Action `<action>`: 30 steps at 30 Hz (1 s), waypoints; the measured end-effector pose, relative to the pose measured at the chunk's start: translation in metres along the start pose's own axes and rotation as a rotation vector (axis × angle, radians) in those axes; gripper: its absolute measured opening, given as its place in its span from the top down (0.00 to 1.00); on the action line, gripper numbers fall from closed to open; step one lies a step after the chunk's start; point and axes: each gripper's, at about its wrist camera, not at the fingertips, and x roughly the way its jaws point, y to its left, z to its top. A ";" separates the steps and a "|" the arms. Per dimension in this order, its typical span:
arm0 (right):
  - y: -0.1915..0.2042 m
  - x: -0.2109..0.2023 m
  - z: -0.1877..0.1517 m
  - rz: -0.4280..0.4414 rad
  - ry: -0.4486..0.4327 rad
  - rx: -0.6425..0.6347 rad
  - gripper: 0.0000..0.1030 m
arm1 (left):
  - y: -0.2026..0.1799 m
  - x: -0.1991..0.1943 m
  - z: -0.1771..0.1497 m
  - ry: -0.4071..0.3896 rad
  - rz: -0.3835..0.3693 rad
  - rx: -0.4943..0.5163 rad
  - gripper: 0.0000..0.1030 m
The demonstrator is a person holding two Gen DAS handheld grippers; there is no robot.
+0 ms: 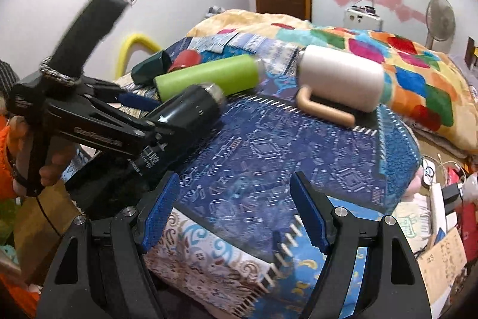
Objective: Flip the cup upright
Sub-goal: 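Grasp the black thermos with the left gripper while the right gripper releases it, then rotate the black thermos upright with the left gripper, open end up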
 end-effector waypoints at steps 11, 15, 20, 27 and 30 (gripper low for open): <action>-0.009 0.003 -0.005 -0.023 -0.030 0.009 0.28 | -0.004 0.025 0.014 0.107 0.008 0.030 0.29; -0.013 0.003 -0.005 -0.011 -0.038 0.028 0.28 | -0.009 0.024 0.017 0.110 0.026 0.057 0.32; -0.014 -0.004 -0.004 -0.010 -0.054 0.028 0.28 | -0.015 0.003 0.018 0.035 0.024 0.086 0.36; -0.009 -0.019 0.002 -0.020 -0.091 0.015 0.28 | -0.021 -0.050 0.013 -0.092 0.025 0.103 0.37; -0.006 -0.026 0.005 -0.021 -0.111 0.012 0.28 | -0.019 -0.075 0.006 -0.151 0.020 0.090 0.37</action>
